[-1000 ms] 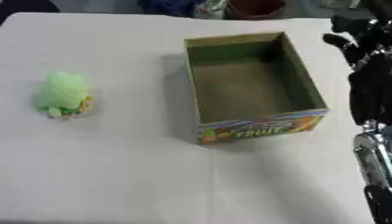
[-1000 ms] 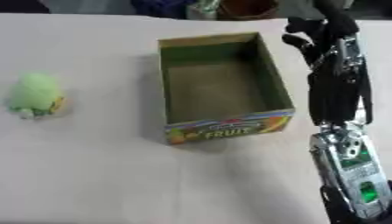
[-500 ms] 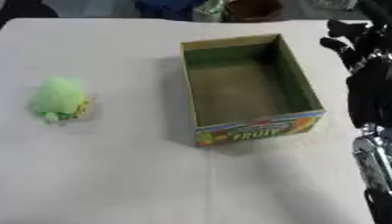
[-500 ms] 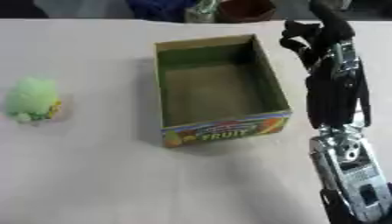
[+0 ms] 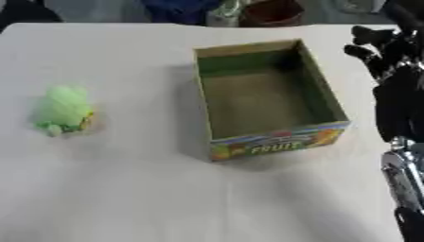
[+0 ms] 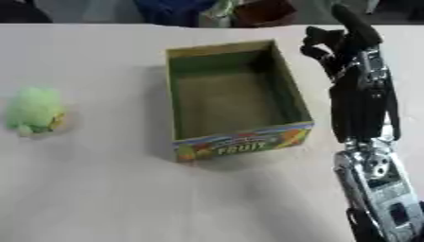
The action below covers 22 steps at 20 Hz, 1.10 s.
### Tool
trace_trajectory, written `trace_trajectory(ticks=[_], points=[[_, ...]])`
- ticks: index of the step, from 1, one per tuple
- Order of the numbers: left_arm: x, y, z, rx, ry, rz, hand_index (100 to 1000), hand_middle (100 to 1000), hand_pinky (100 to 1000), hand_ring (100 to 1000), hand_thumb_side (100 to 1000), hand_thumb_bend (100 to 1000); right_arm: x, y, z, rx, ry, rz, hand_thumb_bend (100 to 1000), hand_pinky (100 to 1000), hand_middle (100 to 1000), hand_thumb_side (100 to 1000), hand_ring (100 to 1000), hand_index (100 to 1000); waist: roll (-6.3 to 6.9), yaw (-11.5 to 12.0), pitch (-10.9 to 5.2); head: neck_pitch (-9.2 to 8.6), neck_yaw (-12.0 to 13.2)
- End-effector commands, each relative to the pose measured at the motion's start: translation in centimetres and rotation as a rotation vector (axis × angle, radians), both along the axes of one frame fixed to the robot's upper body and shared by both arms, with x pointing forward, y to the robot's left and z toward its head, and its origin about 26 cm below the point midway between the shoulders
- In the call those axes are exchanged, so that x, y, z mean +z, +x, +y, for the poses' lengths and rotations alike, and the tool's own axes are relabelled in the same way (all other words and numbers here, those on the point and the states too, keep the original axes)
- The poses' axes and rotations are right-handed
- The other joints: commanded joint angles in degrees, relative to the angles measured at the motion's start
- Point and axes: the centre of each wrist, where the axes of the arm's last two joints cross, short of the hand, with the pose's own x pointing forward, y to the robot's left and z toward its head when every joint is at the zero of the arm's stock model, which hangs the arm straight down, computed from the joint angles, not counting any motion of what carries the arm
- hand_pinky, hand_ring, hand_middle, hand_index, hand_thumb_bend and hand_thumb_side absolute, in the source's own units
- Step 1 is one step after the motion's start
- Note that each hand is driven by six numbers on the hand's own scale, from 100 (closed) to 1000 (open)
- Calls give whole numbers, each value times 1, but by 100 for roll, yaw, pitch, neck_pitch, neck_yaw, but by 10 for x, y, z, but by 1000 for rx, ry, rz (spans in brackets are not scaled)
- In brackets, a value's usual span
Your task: Pick up objects on the table and place them in the box.
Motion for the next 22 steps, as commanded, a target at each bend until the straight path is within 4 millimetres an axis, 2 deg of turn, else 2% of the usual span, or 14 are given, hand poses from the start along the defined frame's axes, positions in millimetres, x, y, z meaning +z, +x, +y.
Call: trace_trajectory(ticks=[1,4,7,14,22], points=[[6,1,10,18,-1,98,989,822,711,798,929,439,7,-3,-2,9,-20,-25,100,774,594,983,842,927,32,-8,-119,-77,23],[4,6,12,23,-59,190,990,826,718,807,813,401,6,-3,-1,10,-20,-21,100,774,593,982,842,928,37,-16,-125,-92,26],[7,10,7,22,-81,256,990,828,718,808,780,398,6,-3,-1,11,-21,-18,100,775,593,982,843,928,37,-29,-130,-106,31],[15,26,-13,-7,-91,341,988,831,722,810,809,370,5,-3,0,18,-21,-14,100,775,593,981,844,928,28,-76,-142,-102,94],[27,51,-47,-66,-78,365,991,842,727,815,790,365,4,-4,2,30,-21,-8,100,776,592,982,845,930,27,-139,-158,-92,178]])
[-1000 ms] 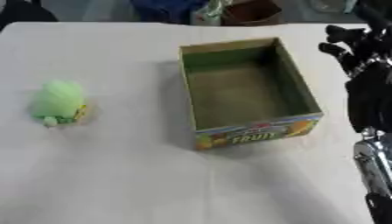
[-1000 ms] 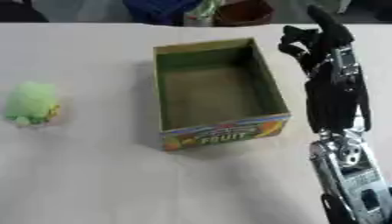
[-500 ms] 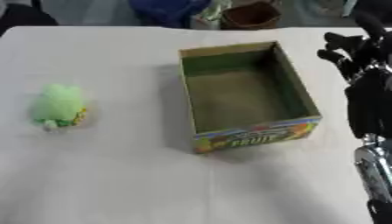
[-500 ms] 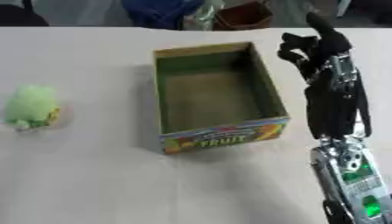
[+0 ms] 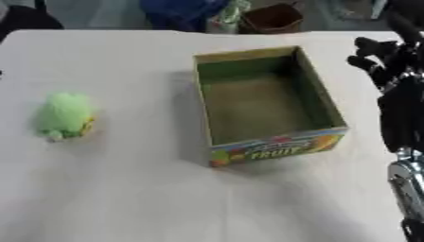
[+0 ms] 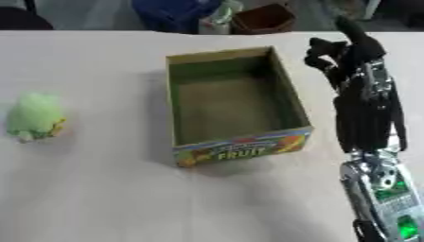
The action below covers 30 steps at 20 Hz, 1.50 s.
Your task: Pick up objects on the table and place them in the box.
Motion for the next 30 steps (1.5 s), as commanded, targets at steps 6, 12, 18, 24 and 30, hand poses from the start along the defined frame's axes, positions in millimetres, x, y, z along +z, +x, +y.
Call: trace_trajectory(ticks=[6,12,18,24,30], points=[[23,16,-34,-162,141,26,993,846,729,817,791,359,7,-3,1,18,-8,-23,100,776,592,981,846,931,26,-15,-134,-31,77],[22,29,-56,-198,184,57,1000,859,736,821,795,412,7,-3,2,25,-7,-20,100,776,591,982,846,931,36,-58,-145,-15,117],[13,36,-53,-133,338,159,1000,885,767,828,858,711,6,-3,2,29,-7,-17,100,776,591,983,846,930,58,-72,-158,10,123],[1,44,-49,-116,425,223,1000,889,755,824,830,757,7,-3,3,34,-6,-17,100,776,590,985,847,930,71,-103,-165,33,147],[-12,52,-46,-77,455,264,1000,895,754,828,822,766,7,-3,3,39,-5,-15,100,776,589,983,848,930,84,-140,-156,61,157]])
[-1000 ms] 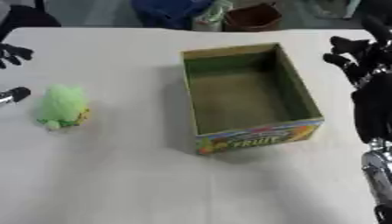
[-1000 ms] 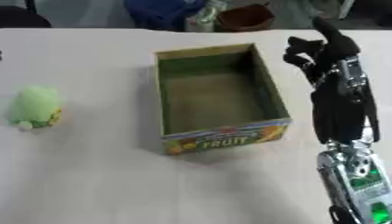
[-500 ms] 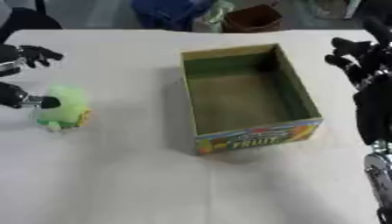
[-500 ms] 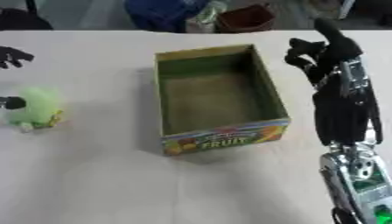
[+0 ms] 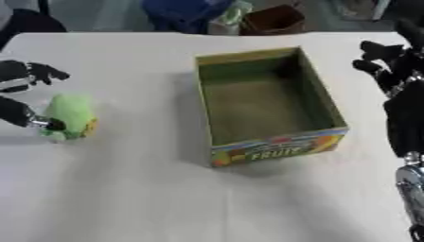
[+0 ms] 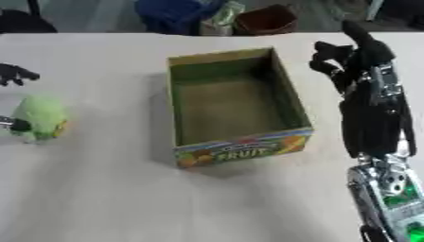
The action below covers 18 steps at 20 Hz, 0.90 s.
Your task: Pick up objects on the table and place them in the box.
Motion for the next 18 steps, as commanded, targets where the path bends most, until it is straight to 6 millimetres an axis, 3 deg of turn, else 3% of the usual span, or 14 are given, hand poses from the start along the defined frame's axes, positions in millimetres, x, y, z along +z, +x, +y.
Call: trace_trajectory(ticks=[1,9,18], points=[[8,2,4,-136,206,154,1000,893,753,827,824,765,7,-2,2,17,-1,-26,100,776,589,982,848,930,15,-6,-116,21,25],[-8,9,-4,-124,244,151,1000,873,754,824,822,754,8,-2,3,19,3,-28,100,776,589,981,848,930,2,-42,-92,-37,35],[-10,12,-17,-130,228,78,931,791,713,781,790,591,8,-2,3,22,5,-27,100,777,588,981,849,931,-23,-58,-88,-90,58]])
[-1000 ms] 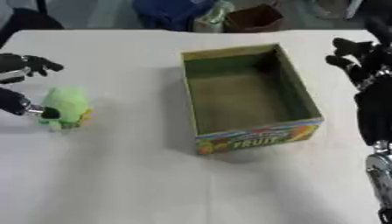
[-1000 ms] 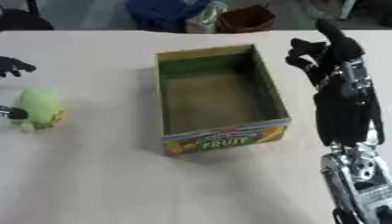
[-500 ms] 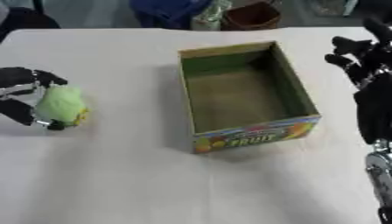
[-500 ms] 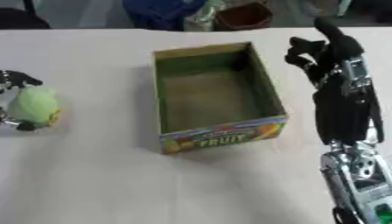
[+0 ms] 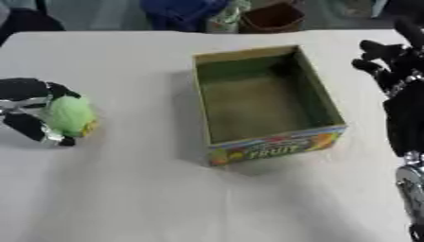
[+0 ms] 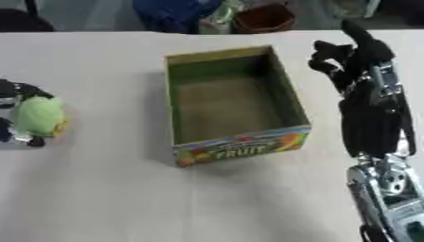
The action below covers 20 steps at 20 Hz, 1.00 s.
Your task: Pick up objects on the table and place them in the box.
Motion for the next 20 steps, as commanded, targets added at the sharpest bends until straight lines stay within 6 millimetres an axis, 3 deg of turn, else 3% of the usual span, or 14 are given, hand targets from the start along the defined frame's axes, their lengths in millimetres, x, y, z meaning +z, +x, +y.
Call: trace_trajectory(ticks=[1,5,8,9,10,13,20], points=[[14,1,-2,-87,90,49,919,773,702,766,779,567,8,-2,0,11,0,-30,100,777,588,981,849,931,2,1,-91,-67,16],[12,2,-5,-98,68,37,887,717,669,723,703,477,8,-2,0,11,1,-30,100,777,588,981,850,931,-7,-9,-88,-62,29],[13,2,-7,-106,54,27,853,673,630,674,564,351,8,-2,0,11,0,-30,100,777,588,981,850,931,-11,-10,-86,-67,34],[13,2,-7,-108,51,24,851,671,627,671,555,344,8,-2,0,11,0,-30,100,777,588,981,850,931,-11,-10,-85,-69,35],[14,2,-8,-109,47,21,837,654,611,651,473,280,8,-2,0,11,0,-30,100,777,587,981,851,931,-11,-9,-84,-70,34],[17,1,-10,-113,35,7,826,643,596,634,397,202,8,-2,0,11,-1,-29,100,777,587,980,851,932,-10,-5,-85,-72,30],[28,-1,-11,-146,31,35,858,690,610,660,591,261,7,-2,0,10,-4,-26,100,777,588,980,851,931,0,19,-107,-76,18]])
